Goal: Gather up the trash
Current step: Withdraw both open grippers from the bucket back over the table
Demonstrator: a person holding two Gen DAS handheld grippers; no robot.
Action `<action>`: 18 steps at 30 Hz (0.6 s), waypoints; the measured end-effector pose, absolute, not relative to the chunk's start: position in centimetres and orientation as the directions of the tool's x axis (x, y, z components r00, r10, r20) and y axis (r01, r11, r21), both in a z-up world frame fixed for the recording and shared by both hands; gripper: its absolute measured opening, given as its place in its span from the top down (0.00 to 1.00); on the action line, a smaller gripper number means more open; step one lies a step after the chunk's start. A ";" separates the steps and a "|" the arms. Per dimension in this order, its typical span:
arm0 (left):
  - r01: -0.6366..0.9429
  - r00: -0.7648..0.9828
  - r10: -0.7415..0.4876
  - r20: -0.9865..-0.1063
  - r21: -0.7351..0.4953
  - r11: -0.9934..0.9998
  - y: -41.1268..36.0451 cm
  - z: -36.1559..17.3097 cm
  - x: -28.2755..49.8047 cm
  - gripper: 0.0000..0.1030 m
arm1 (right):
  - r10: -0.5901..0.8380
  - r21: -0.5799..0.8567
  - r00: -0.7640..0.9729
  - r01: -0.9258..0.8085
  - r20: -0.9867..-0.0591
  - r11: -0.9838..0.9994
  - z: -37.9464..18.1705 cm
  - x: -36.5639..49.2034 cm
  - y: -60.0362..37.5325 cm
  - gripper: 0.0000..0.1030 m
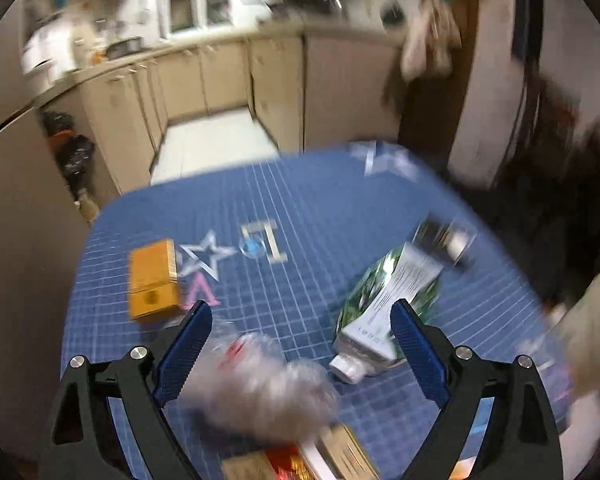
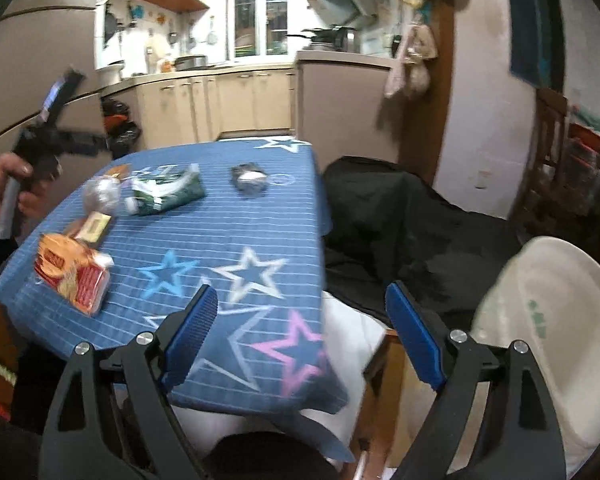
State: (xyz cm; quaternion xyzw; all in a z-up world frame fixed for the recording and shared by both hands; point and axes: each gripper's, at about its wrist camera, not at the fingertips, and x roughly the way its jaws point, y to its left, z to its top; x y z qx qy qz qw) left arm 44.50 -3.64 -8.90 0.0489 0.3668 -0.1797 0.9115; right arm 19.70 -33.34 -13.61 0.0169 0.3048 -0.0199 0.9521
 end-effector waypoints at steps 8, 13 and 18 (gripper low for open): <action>0.236 0.799 -0.190 -0.570 0.007 0.972 3.2 -7.5 35.4 0.09 | 0.167 0.047 0.782 -0.173 -0.600 0.984 -14.1 21.1 -27.7 0.19; 0.088 0.796 -0.089 -0.599 -0.031 0.996 8.5 -11.6 30.2 0.07 | 0.240 -0.068 0.745 -0.358 -0.623 0.931 -14.7 20.9 -22.3 0.14; 0.004 0.747 -0.078 -0.660 -0.113 0.994 12.8 -14.8 27.9 0.07 | 0.349 -0.104 0.701 -0.515 -0.622 0.851 -15.0 20.9 -18.1 0.07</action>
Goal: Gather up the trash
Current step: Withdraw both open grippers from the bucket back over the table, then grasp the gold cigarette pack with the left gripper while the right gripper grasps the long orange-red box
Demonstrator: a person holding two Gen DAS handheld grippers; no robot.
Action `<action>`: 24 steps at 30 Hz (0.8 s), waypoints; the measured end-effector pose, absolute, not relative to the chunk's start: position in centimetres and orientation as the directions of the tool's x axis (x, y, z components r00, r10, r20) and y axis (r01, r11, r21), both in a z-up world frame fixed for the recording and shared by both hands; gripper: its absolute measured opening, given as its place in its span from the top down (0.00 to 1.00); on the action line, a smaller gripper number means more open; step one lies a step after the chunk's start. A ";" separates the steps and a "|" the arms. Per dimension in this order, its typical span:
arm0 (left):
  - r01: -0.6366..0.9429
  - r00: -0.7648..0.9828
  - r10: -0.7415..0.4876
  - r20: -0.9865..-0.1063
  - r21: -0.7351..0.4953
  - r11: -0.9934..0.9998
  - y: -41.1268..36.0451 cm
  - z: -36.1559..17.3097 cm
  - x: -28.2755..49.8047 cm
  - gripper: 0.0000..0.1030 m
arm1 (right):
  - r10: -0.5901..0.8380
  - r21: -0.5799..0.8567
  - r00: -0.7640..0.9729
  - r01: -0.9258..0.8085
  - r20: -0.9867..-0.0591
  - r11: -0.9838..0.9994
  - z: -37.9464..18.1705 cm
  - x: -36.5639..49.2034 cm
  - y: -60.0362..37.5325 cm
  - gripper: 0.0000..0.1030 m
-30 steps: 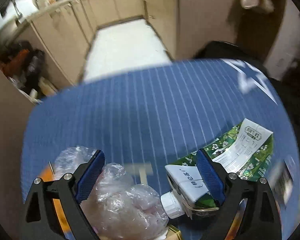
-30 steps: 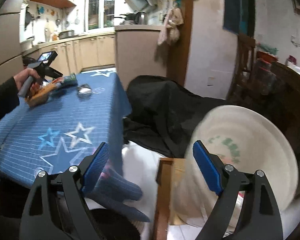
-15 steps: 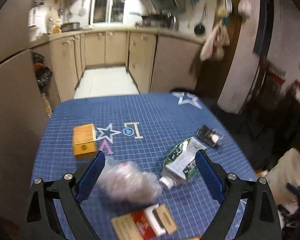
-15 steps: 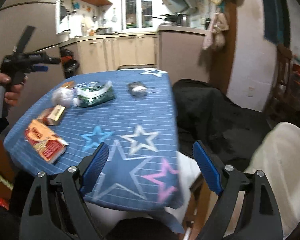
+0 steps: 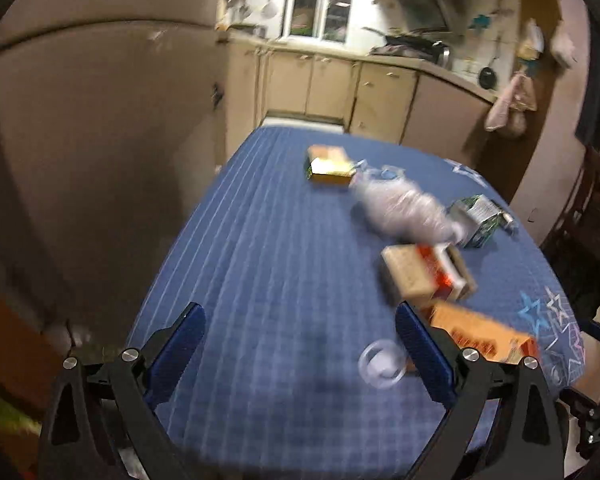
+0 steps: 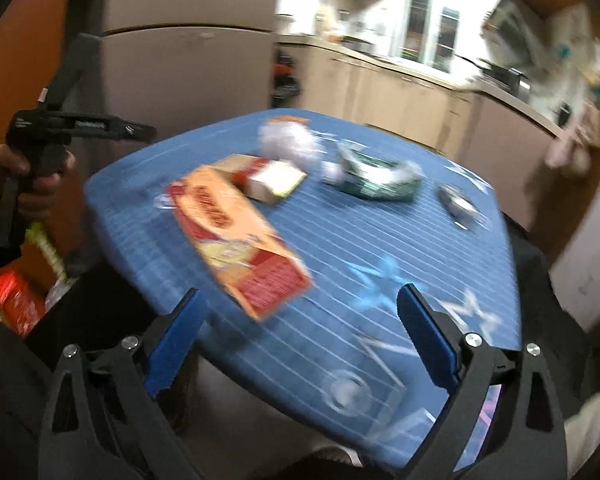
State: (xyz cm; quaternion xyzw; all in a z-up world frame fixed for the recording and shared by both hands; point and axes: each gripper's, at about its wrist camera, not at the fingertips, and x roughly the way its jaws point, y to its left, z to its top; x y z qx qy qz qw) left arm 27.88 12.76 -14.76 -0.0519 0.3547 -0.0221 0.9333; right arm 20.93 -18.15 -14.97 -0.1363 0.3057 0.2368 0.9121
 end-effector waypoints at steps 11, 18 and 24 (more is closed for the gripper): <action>-0.029 0.746 -0.079 -0.661 -0.152 0.988 15.9 -16.0 26.7 0.07 | 0.484 -0.164 0.449 -0.837 -0.751 0.523 -14.8 26.6 -10.8 0.05; -0.036 0.742 -0.090 -0.664 -0.173 0.984 16.7 -16.4 26.9 0.07 | 0.484 -0.009 0.263 -0.885 -0.835 0.466 -17.2 29.4 -9.1 0.15; -0.003 0.744 -0.103 -0.660 -0.158 0.988 15.8 -16.1 27.8 0.07 | 0.518 0.010 0.319 -0.845 -0.794 0.535 -17.2 28.8 -10.2 0.37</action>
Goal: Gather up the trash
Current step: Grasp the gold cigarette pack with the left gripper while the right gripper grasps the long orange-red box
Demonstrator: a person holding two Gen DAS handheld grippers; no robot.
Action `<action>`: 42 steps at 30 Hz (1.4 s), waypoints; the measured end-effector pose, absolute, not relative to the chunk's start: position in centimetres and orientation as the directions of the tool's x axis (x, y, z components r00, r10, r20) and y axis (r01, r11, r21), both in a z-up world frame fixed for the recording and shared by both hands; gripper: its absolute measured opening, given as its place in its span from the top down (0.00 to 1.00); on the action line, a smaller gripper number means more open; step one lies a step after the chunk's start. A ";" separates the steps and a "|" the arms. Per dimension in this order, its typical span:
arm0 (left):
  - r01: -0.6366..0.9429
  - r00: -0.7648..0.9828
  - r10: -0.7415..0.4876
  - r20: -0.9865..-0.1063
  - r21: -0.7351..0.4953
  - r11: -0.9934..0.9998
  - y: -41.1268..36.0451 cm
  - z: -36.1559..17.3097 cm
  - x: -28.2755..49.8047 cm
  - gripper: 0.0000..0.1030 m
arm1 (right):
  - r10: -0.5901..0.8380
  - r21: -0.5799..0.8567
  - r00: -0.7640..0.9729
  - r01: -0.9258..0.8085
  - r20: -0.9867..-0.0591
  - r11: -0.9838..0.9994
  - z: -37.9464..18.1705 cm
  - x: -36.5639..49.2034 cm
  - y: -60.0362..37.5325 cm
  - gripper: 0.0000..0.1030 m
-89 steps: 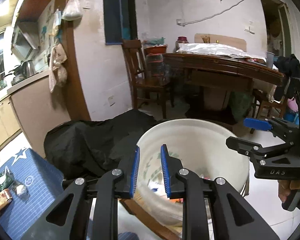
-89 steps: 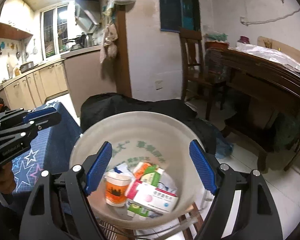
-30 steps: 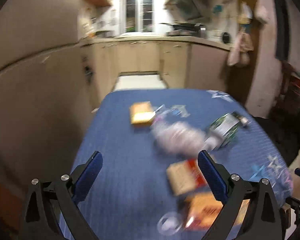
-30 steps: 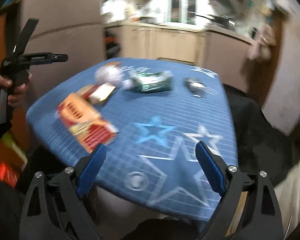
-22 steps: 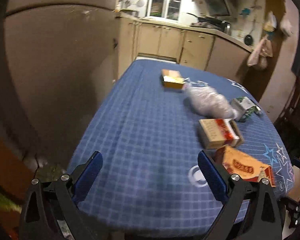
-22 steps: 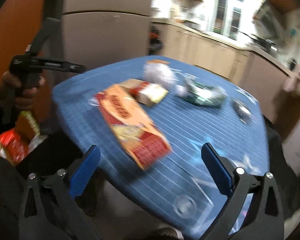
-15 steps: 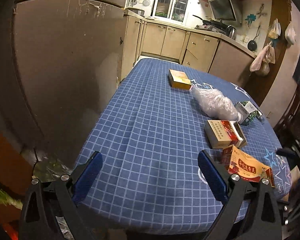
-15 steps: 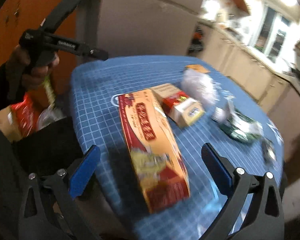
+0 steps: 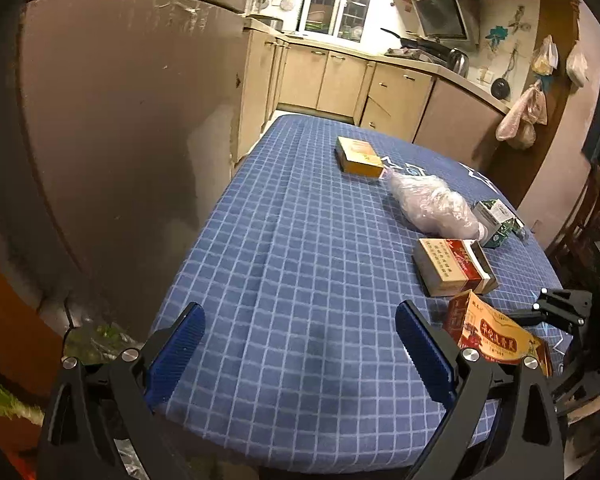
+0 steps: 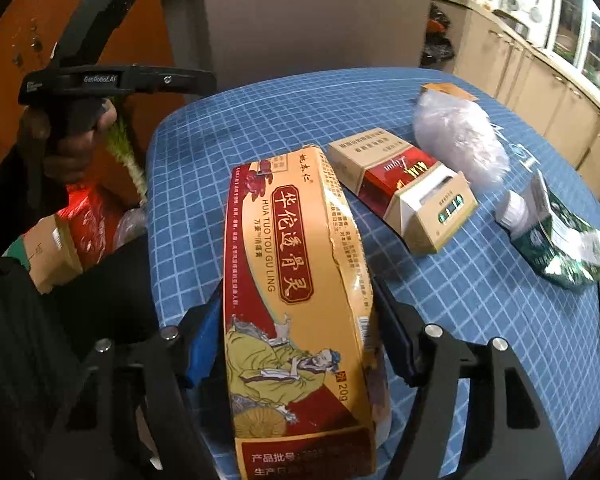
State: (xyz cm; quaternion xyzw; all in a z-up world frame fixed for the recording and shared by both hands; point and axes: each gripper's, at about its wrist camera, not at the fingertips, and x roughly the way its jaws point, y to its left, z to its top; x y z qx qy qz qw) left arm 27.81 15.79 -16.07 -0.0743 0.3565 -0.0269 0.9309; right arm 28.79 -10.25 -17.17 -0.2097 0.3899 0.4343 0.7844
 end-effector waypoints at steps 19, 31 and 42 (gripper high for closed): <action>0.127 0.689 -0.151 -0.708 -0.086 0.988 7.1 -15.4 53.8 0.05 | 0.475 0.211 0.624 -0.451 -0.621 0.867 -13.7 24.5 -19.7 0.37; 0.069 0.654 -0.070 -0.754 -0.032 0.997 6.9 -18.8 56.6 0.44 | 0.453 0.246 0.642 -0.389 -0.619 0.888 -14.9 25.6 -21.7 0.37; 0.028 0.846 -0.012 -0.533 0.023 0.999 7.8 -8.8 47.0 0.44 | 0.388 0.254 0.696 -0.294 -0.604 0.921 -14.4 25.5 -23.4 0.37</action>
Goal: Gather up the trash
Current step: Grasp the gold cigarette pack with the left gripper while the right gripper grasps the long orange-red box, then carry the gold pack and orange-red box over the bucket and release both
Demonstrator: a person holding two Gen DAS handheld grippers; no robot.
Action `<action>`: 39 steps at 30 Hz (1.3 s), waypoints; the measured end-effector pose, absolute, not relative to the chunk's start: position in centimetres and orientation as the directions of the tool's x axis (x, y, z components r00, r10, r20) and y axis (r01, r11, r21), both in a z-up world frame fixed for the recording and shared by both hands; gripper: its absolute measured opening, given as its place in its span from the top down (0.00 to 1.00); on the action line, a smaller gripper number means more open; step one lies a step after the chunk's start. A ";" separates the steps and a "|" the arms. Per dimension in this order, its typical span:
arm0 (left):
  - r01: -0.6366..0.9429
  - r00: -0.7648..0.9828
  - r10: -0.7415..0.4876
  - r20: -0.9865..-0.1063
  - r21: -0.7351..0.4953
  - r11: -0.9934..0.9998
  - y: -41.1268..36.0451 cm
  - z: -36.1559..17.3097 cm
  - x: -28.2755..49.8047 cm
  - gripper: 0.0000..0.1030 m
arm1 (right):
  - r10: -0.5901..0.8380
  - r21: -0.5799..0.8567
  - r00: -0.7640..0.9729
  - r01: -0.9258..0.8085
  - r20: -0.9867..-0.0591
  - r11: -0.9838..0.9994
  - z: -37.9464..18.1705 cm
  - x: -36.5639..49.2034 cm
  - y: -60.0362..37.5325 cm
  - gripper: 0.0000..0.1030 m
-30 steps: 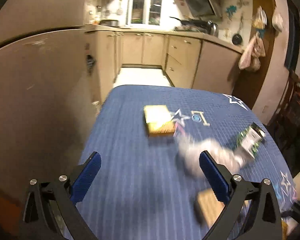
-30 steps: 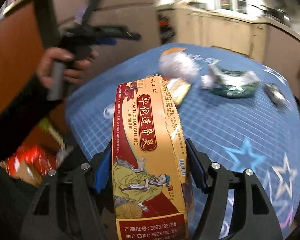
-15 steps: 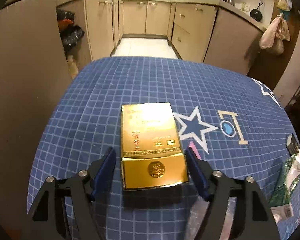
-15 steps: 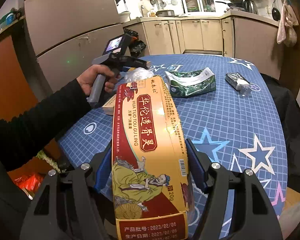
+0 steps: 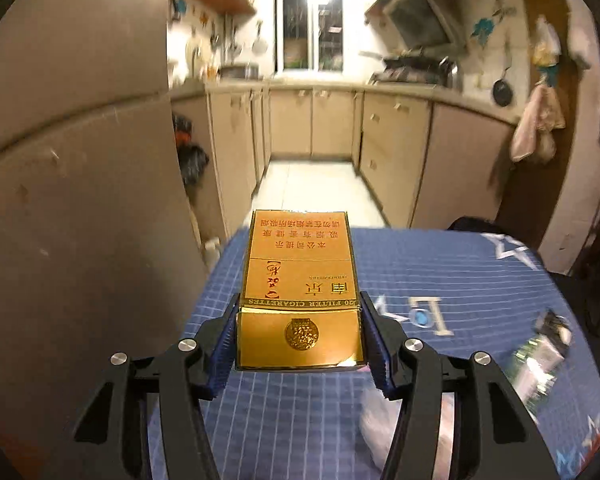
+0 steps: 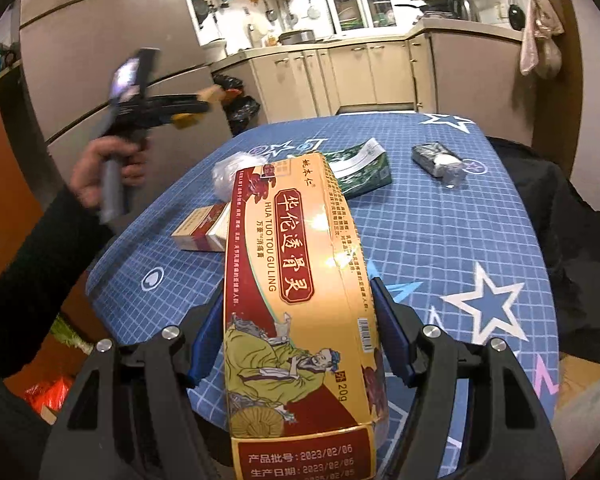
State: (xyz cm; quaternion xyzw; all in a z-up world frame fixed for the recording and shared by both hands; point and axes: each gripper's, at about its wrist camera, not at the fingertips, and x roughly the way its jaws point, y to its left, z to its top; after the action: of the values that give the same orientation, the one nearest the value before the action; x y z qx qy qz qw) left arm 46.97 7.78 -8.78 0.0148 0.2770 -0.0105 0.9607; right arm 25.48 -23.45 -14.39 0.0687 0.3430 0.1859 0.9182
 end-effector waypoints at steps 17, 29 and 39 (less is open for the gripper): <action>0.168 0.877 -0.136 -0.461 0.027 0.985 0.0 -9.2 26.7 0.45 | 0.284 0.246 0.765 -0.169 -0.578 0.954 -12.7 21.8 -24.7 0.37; 0.189 0.861 -0.129 -0.493 0.074 0.979 -4.0 -11.5 22.6 0.45 | 0.250 0.252 0.792 -0.126 -0.557 0.959 -12.8 18.8 -25.1 0.37; 0.192 0.884 -0.108 -0.455 0.143 0.971 -6.1 -10.9 20.7 0.45 | 0.212 0.235 0.826 -0.100 -0.522 0.967 -12.2 16.9 -26.0 0.37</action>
State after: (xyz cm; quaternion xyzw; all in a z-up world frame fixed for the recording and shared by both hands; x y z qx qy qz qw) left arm 20.66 -6.15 -10.92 0.0924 0.2282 -0.0775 0.9661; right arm 16.92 -26.03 -12.23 0.0990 0.2830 0.0821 0.9505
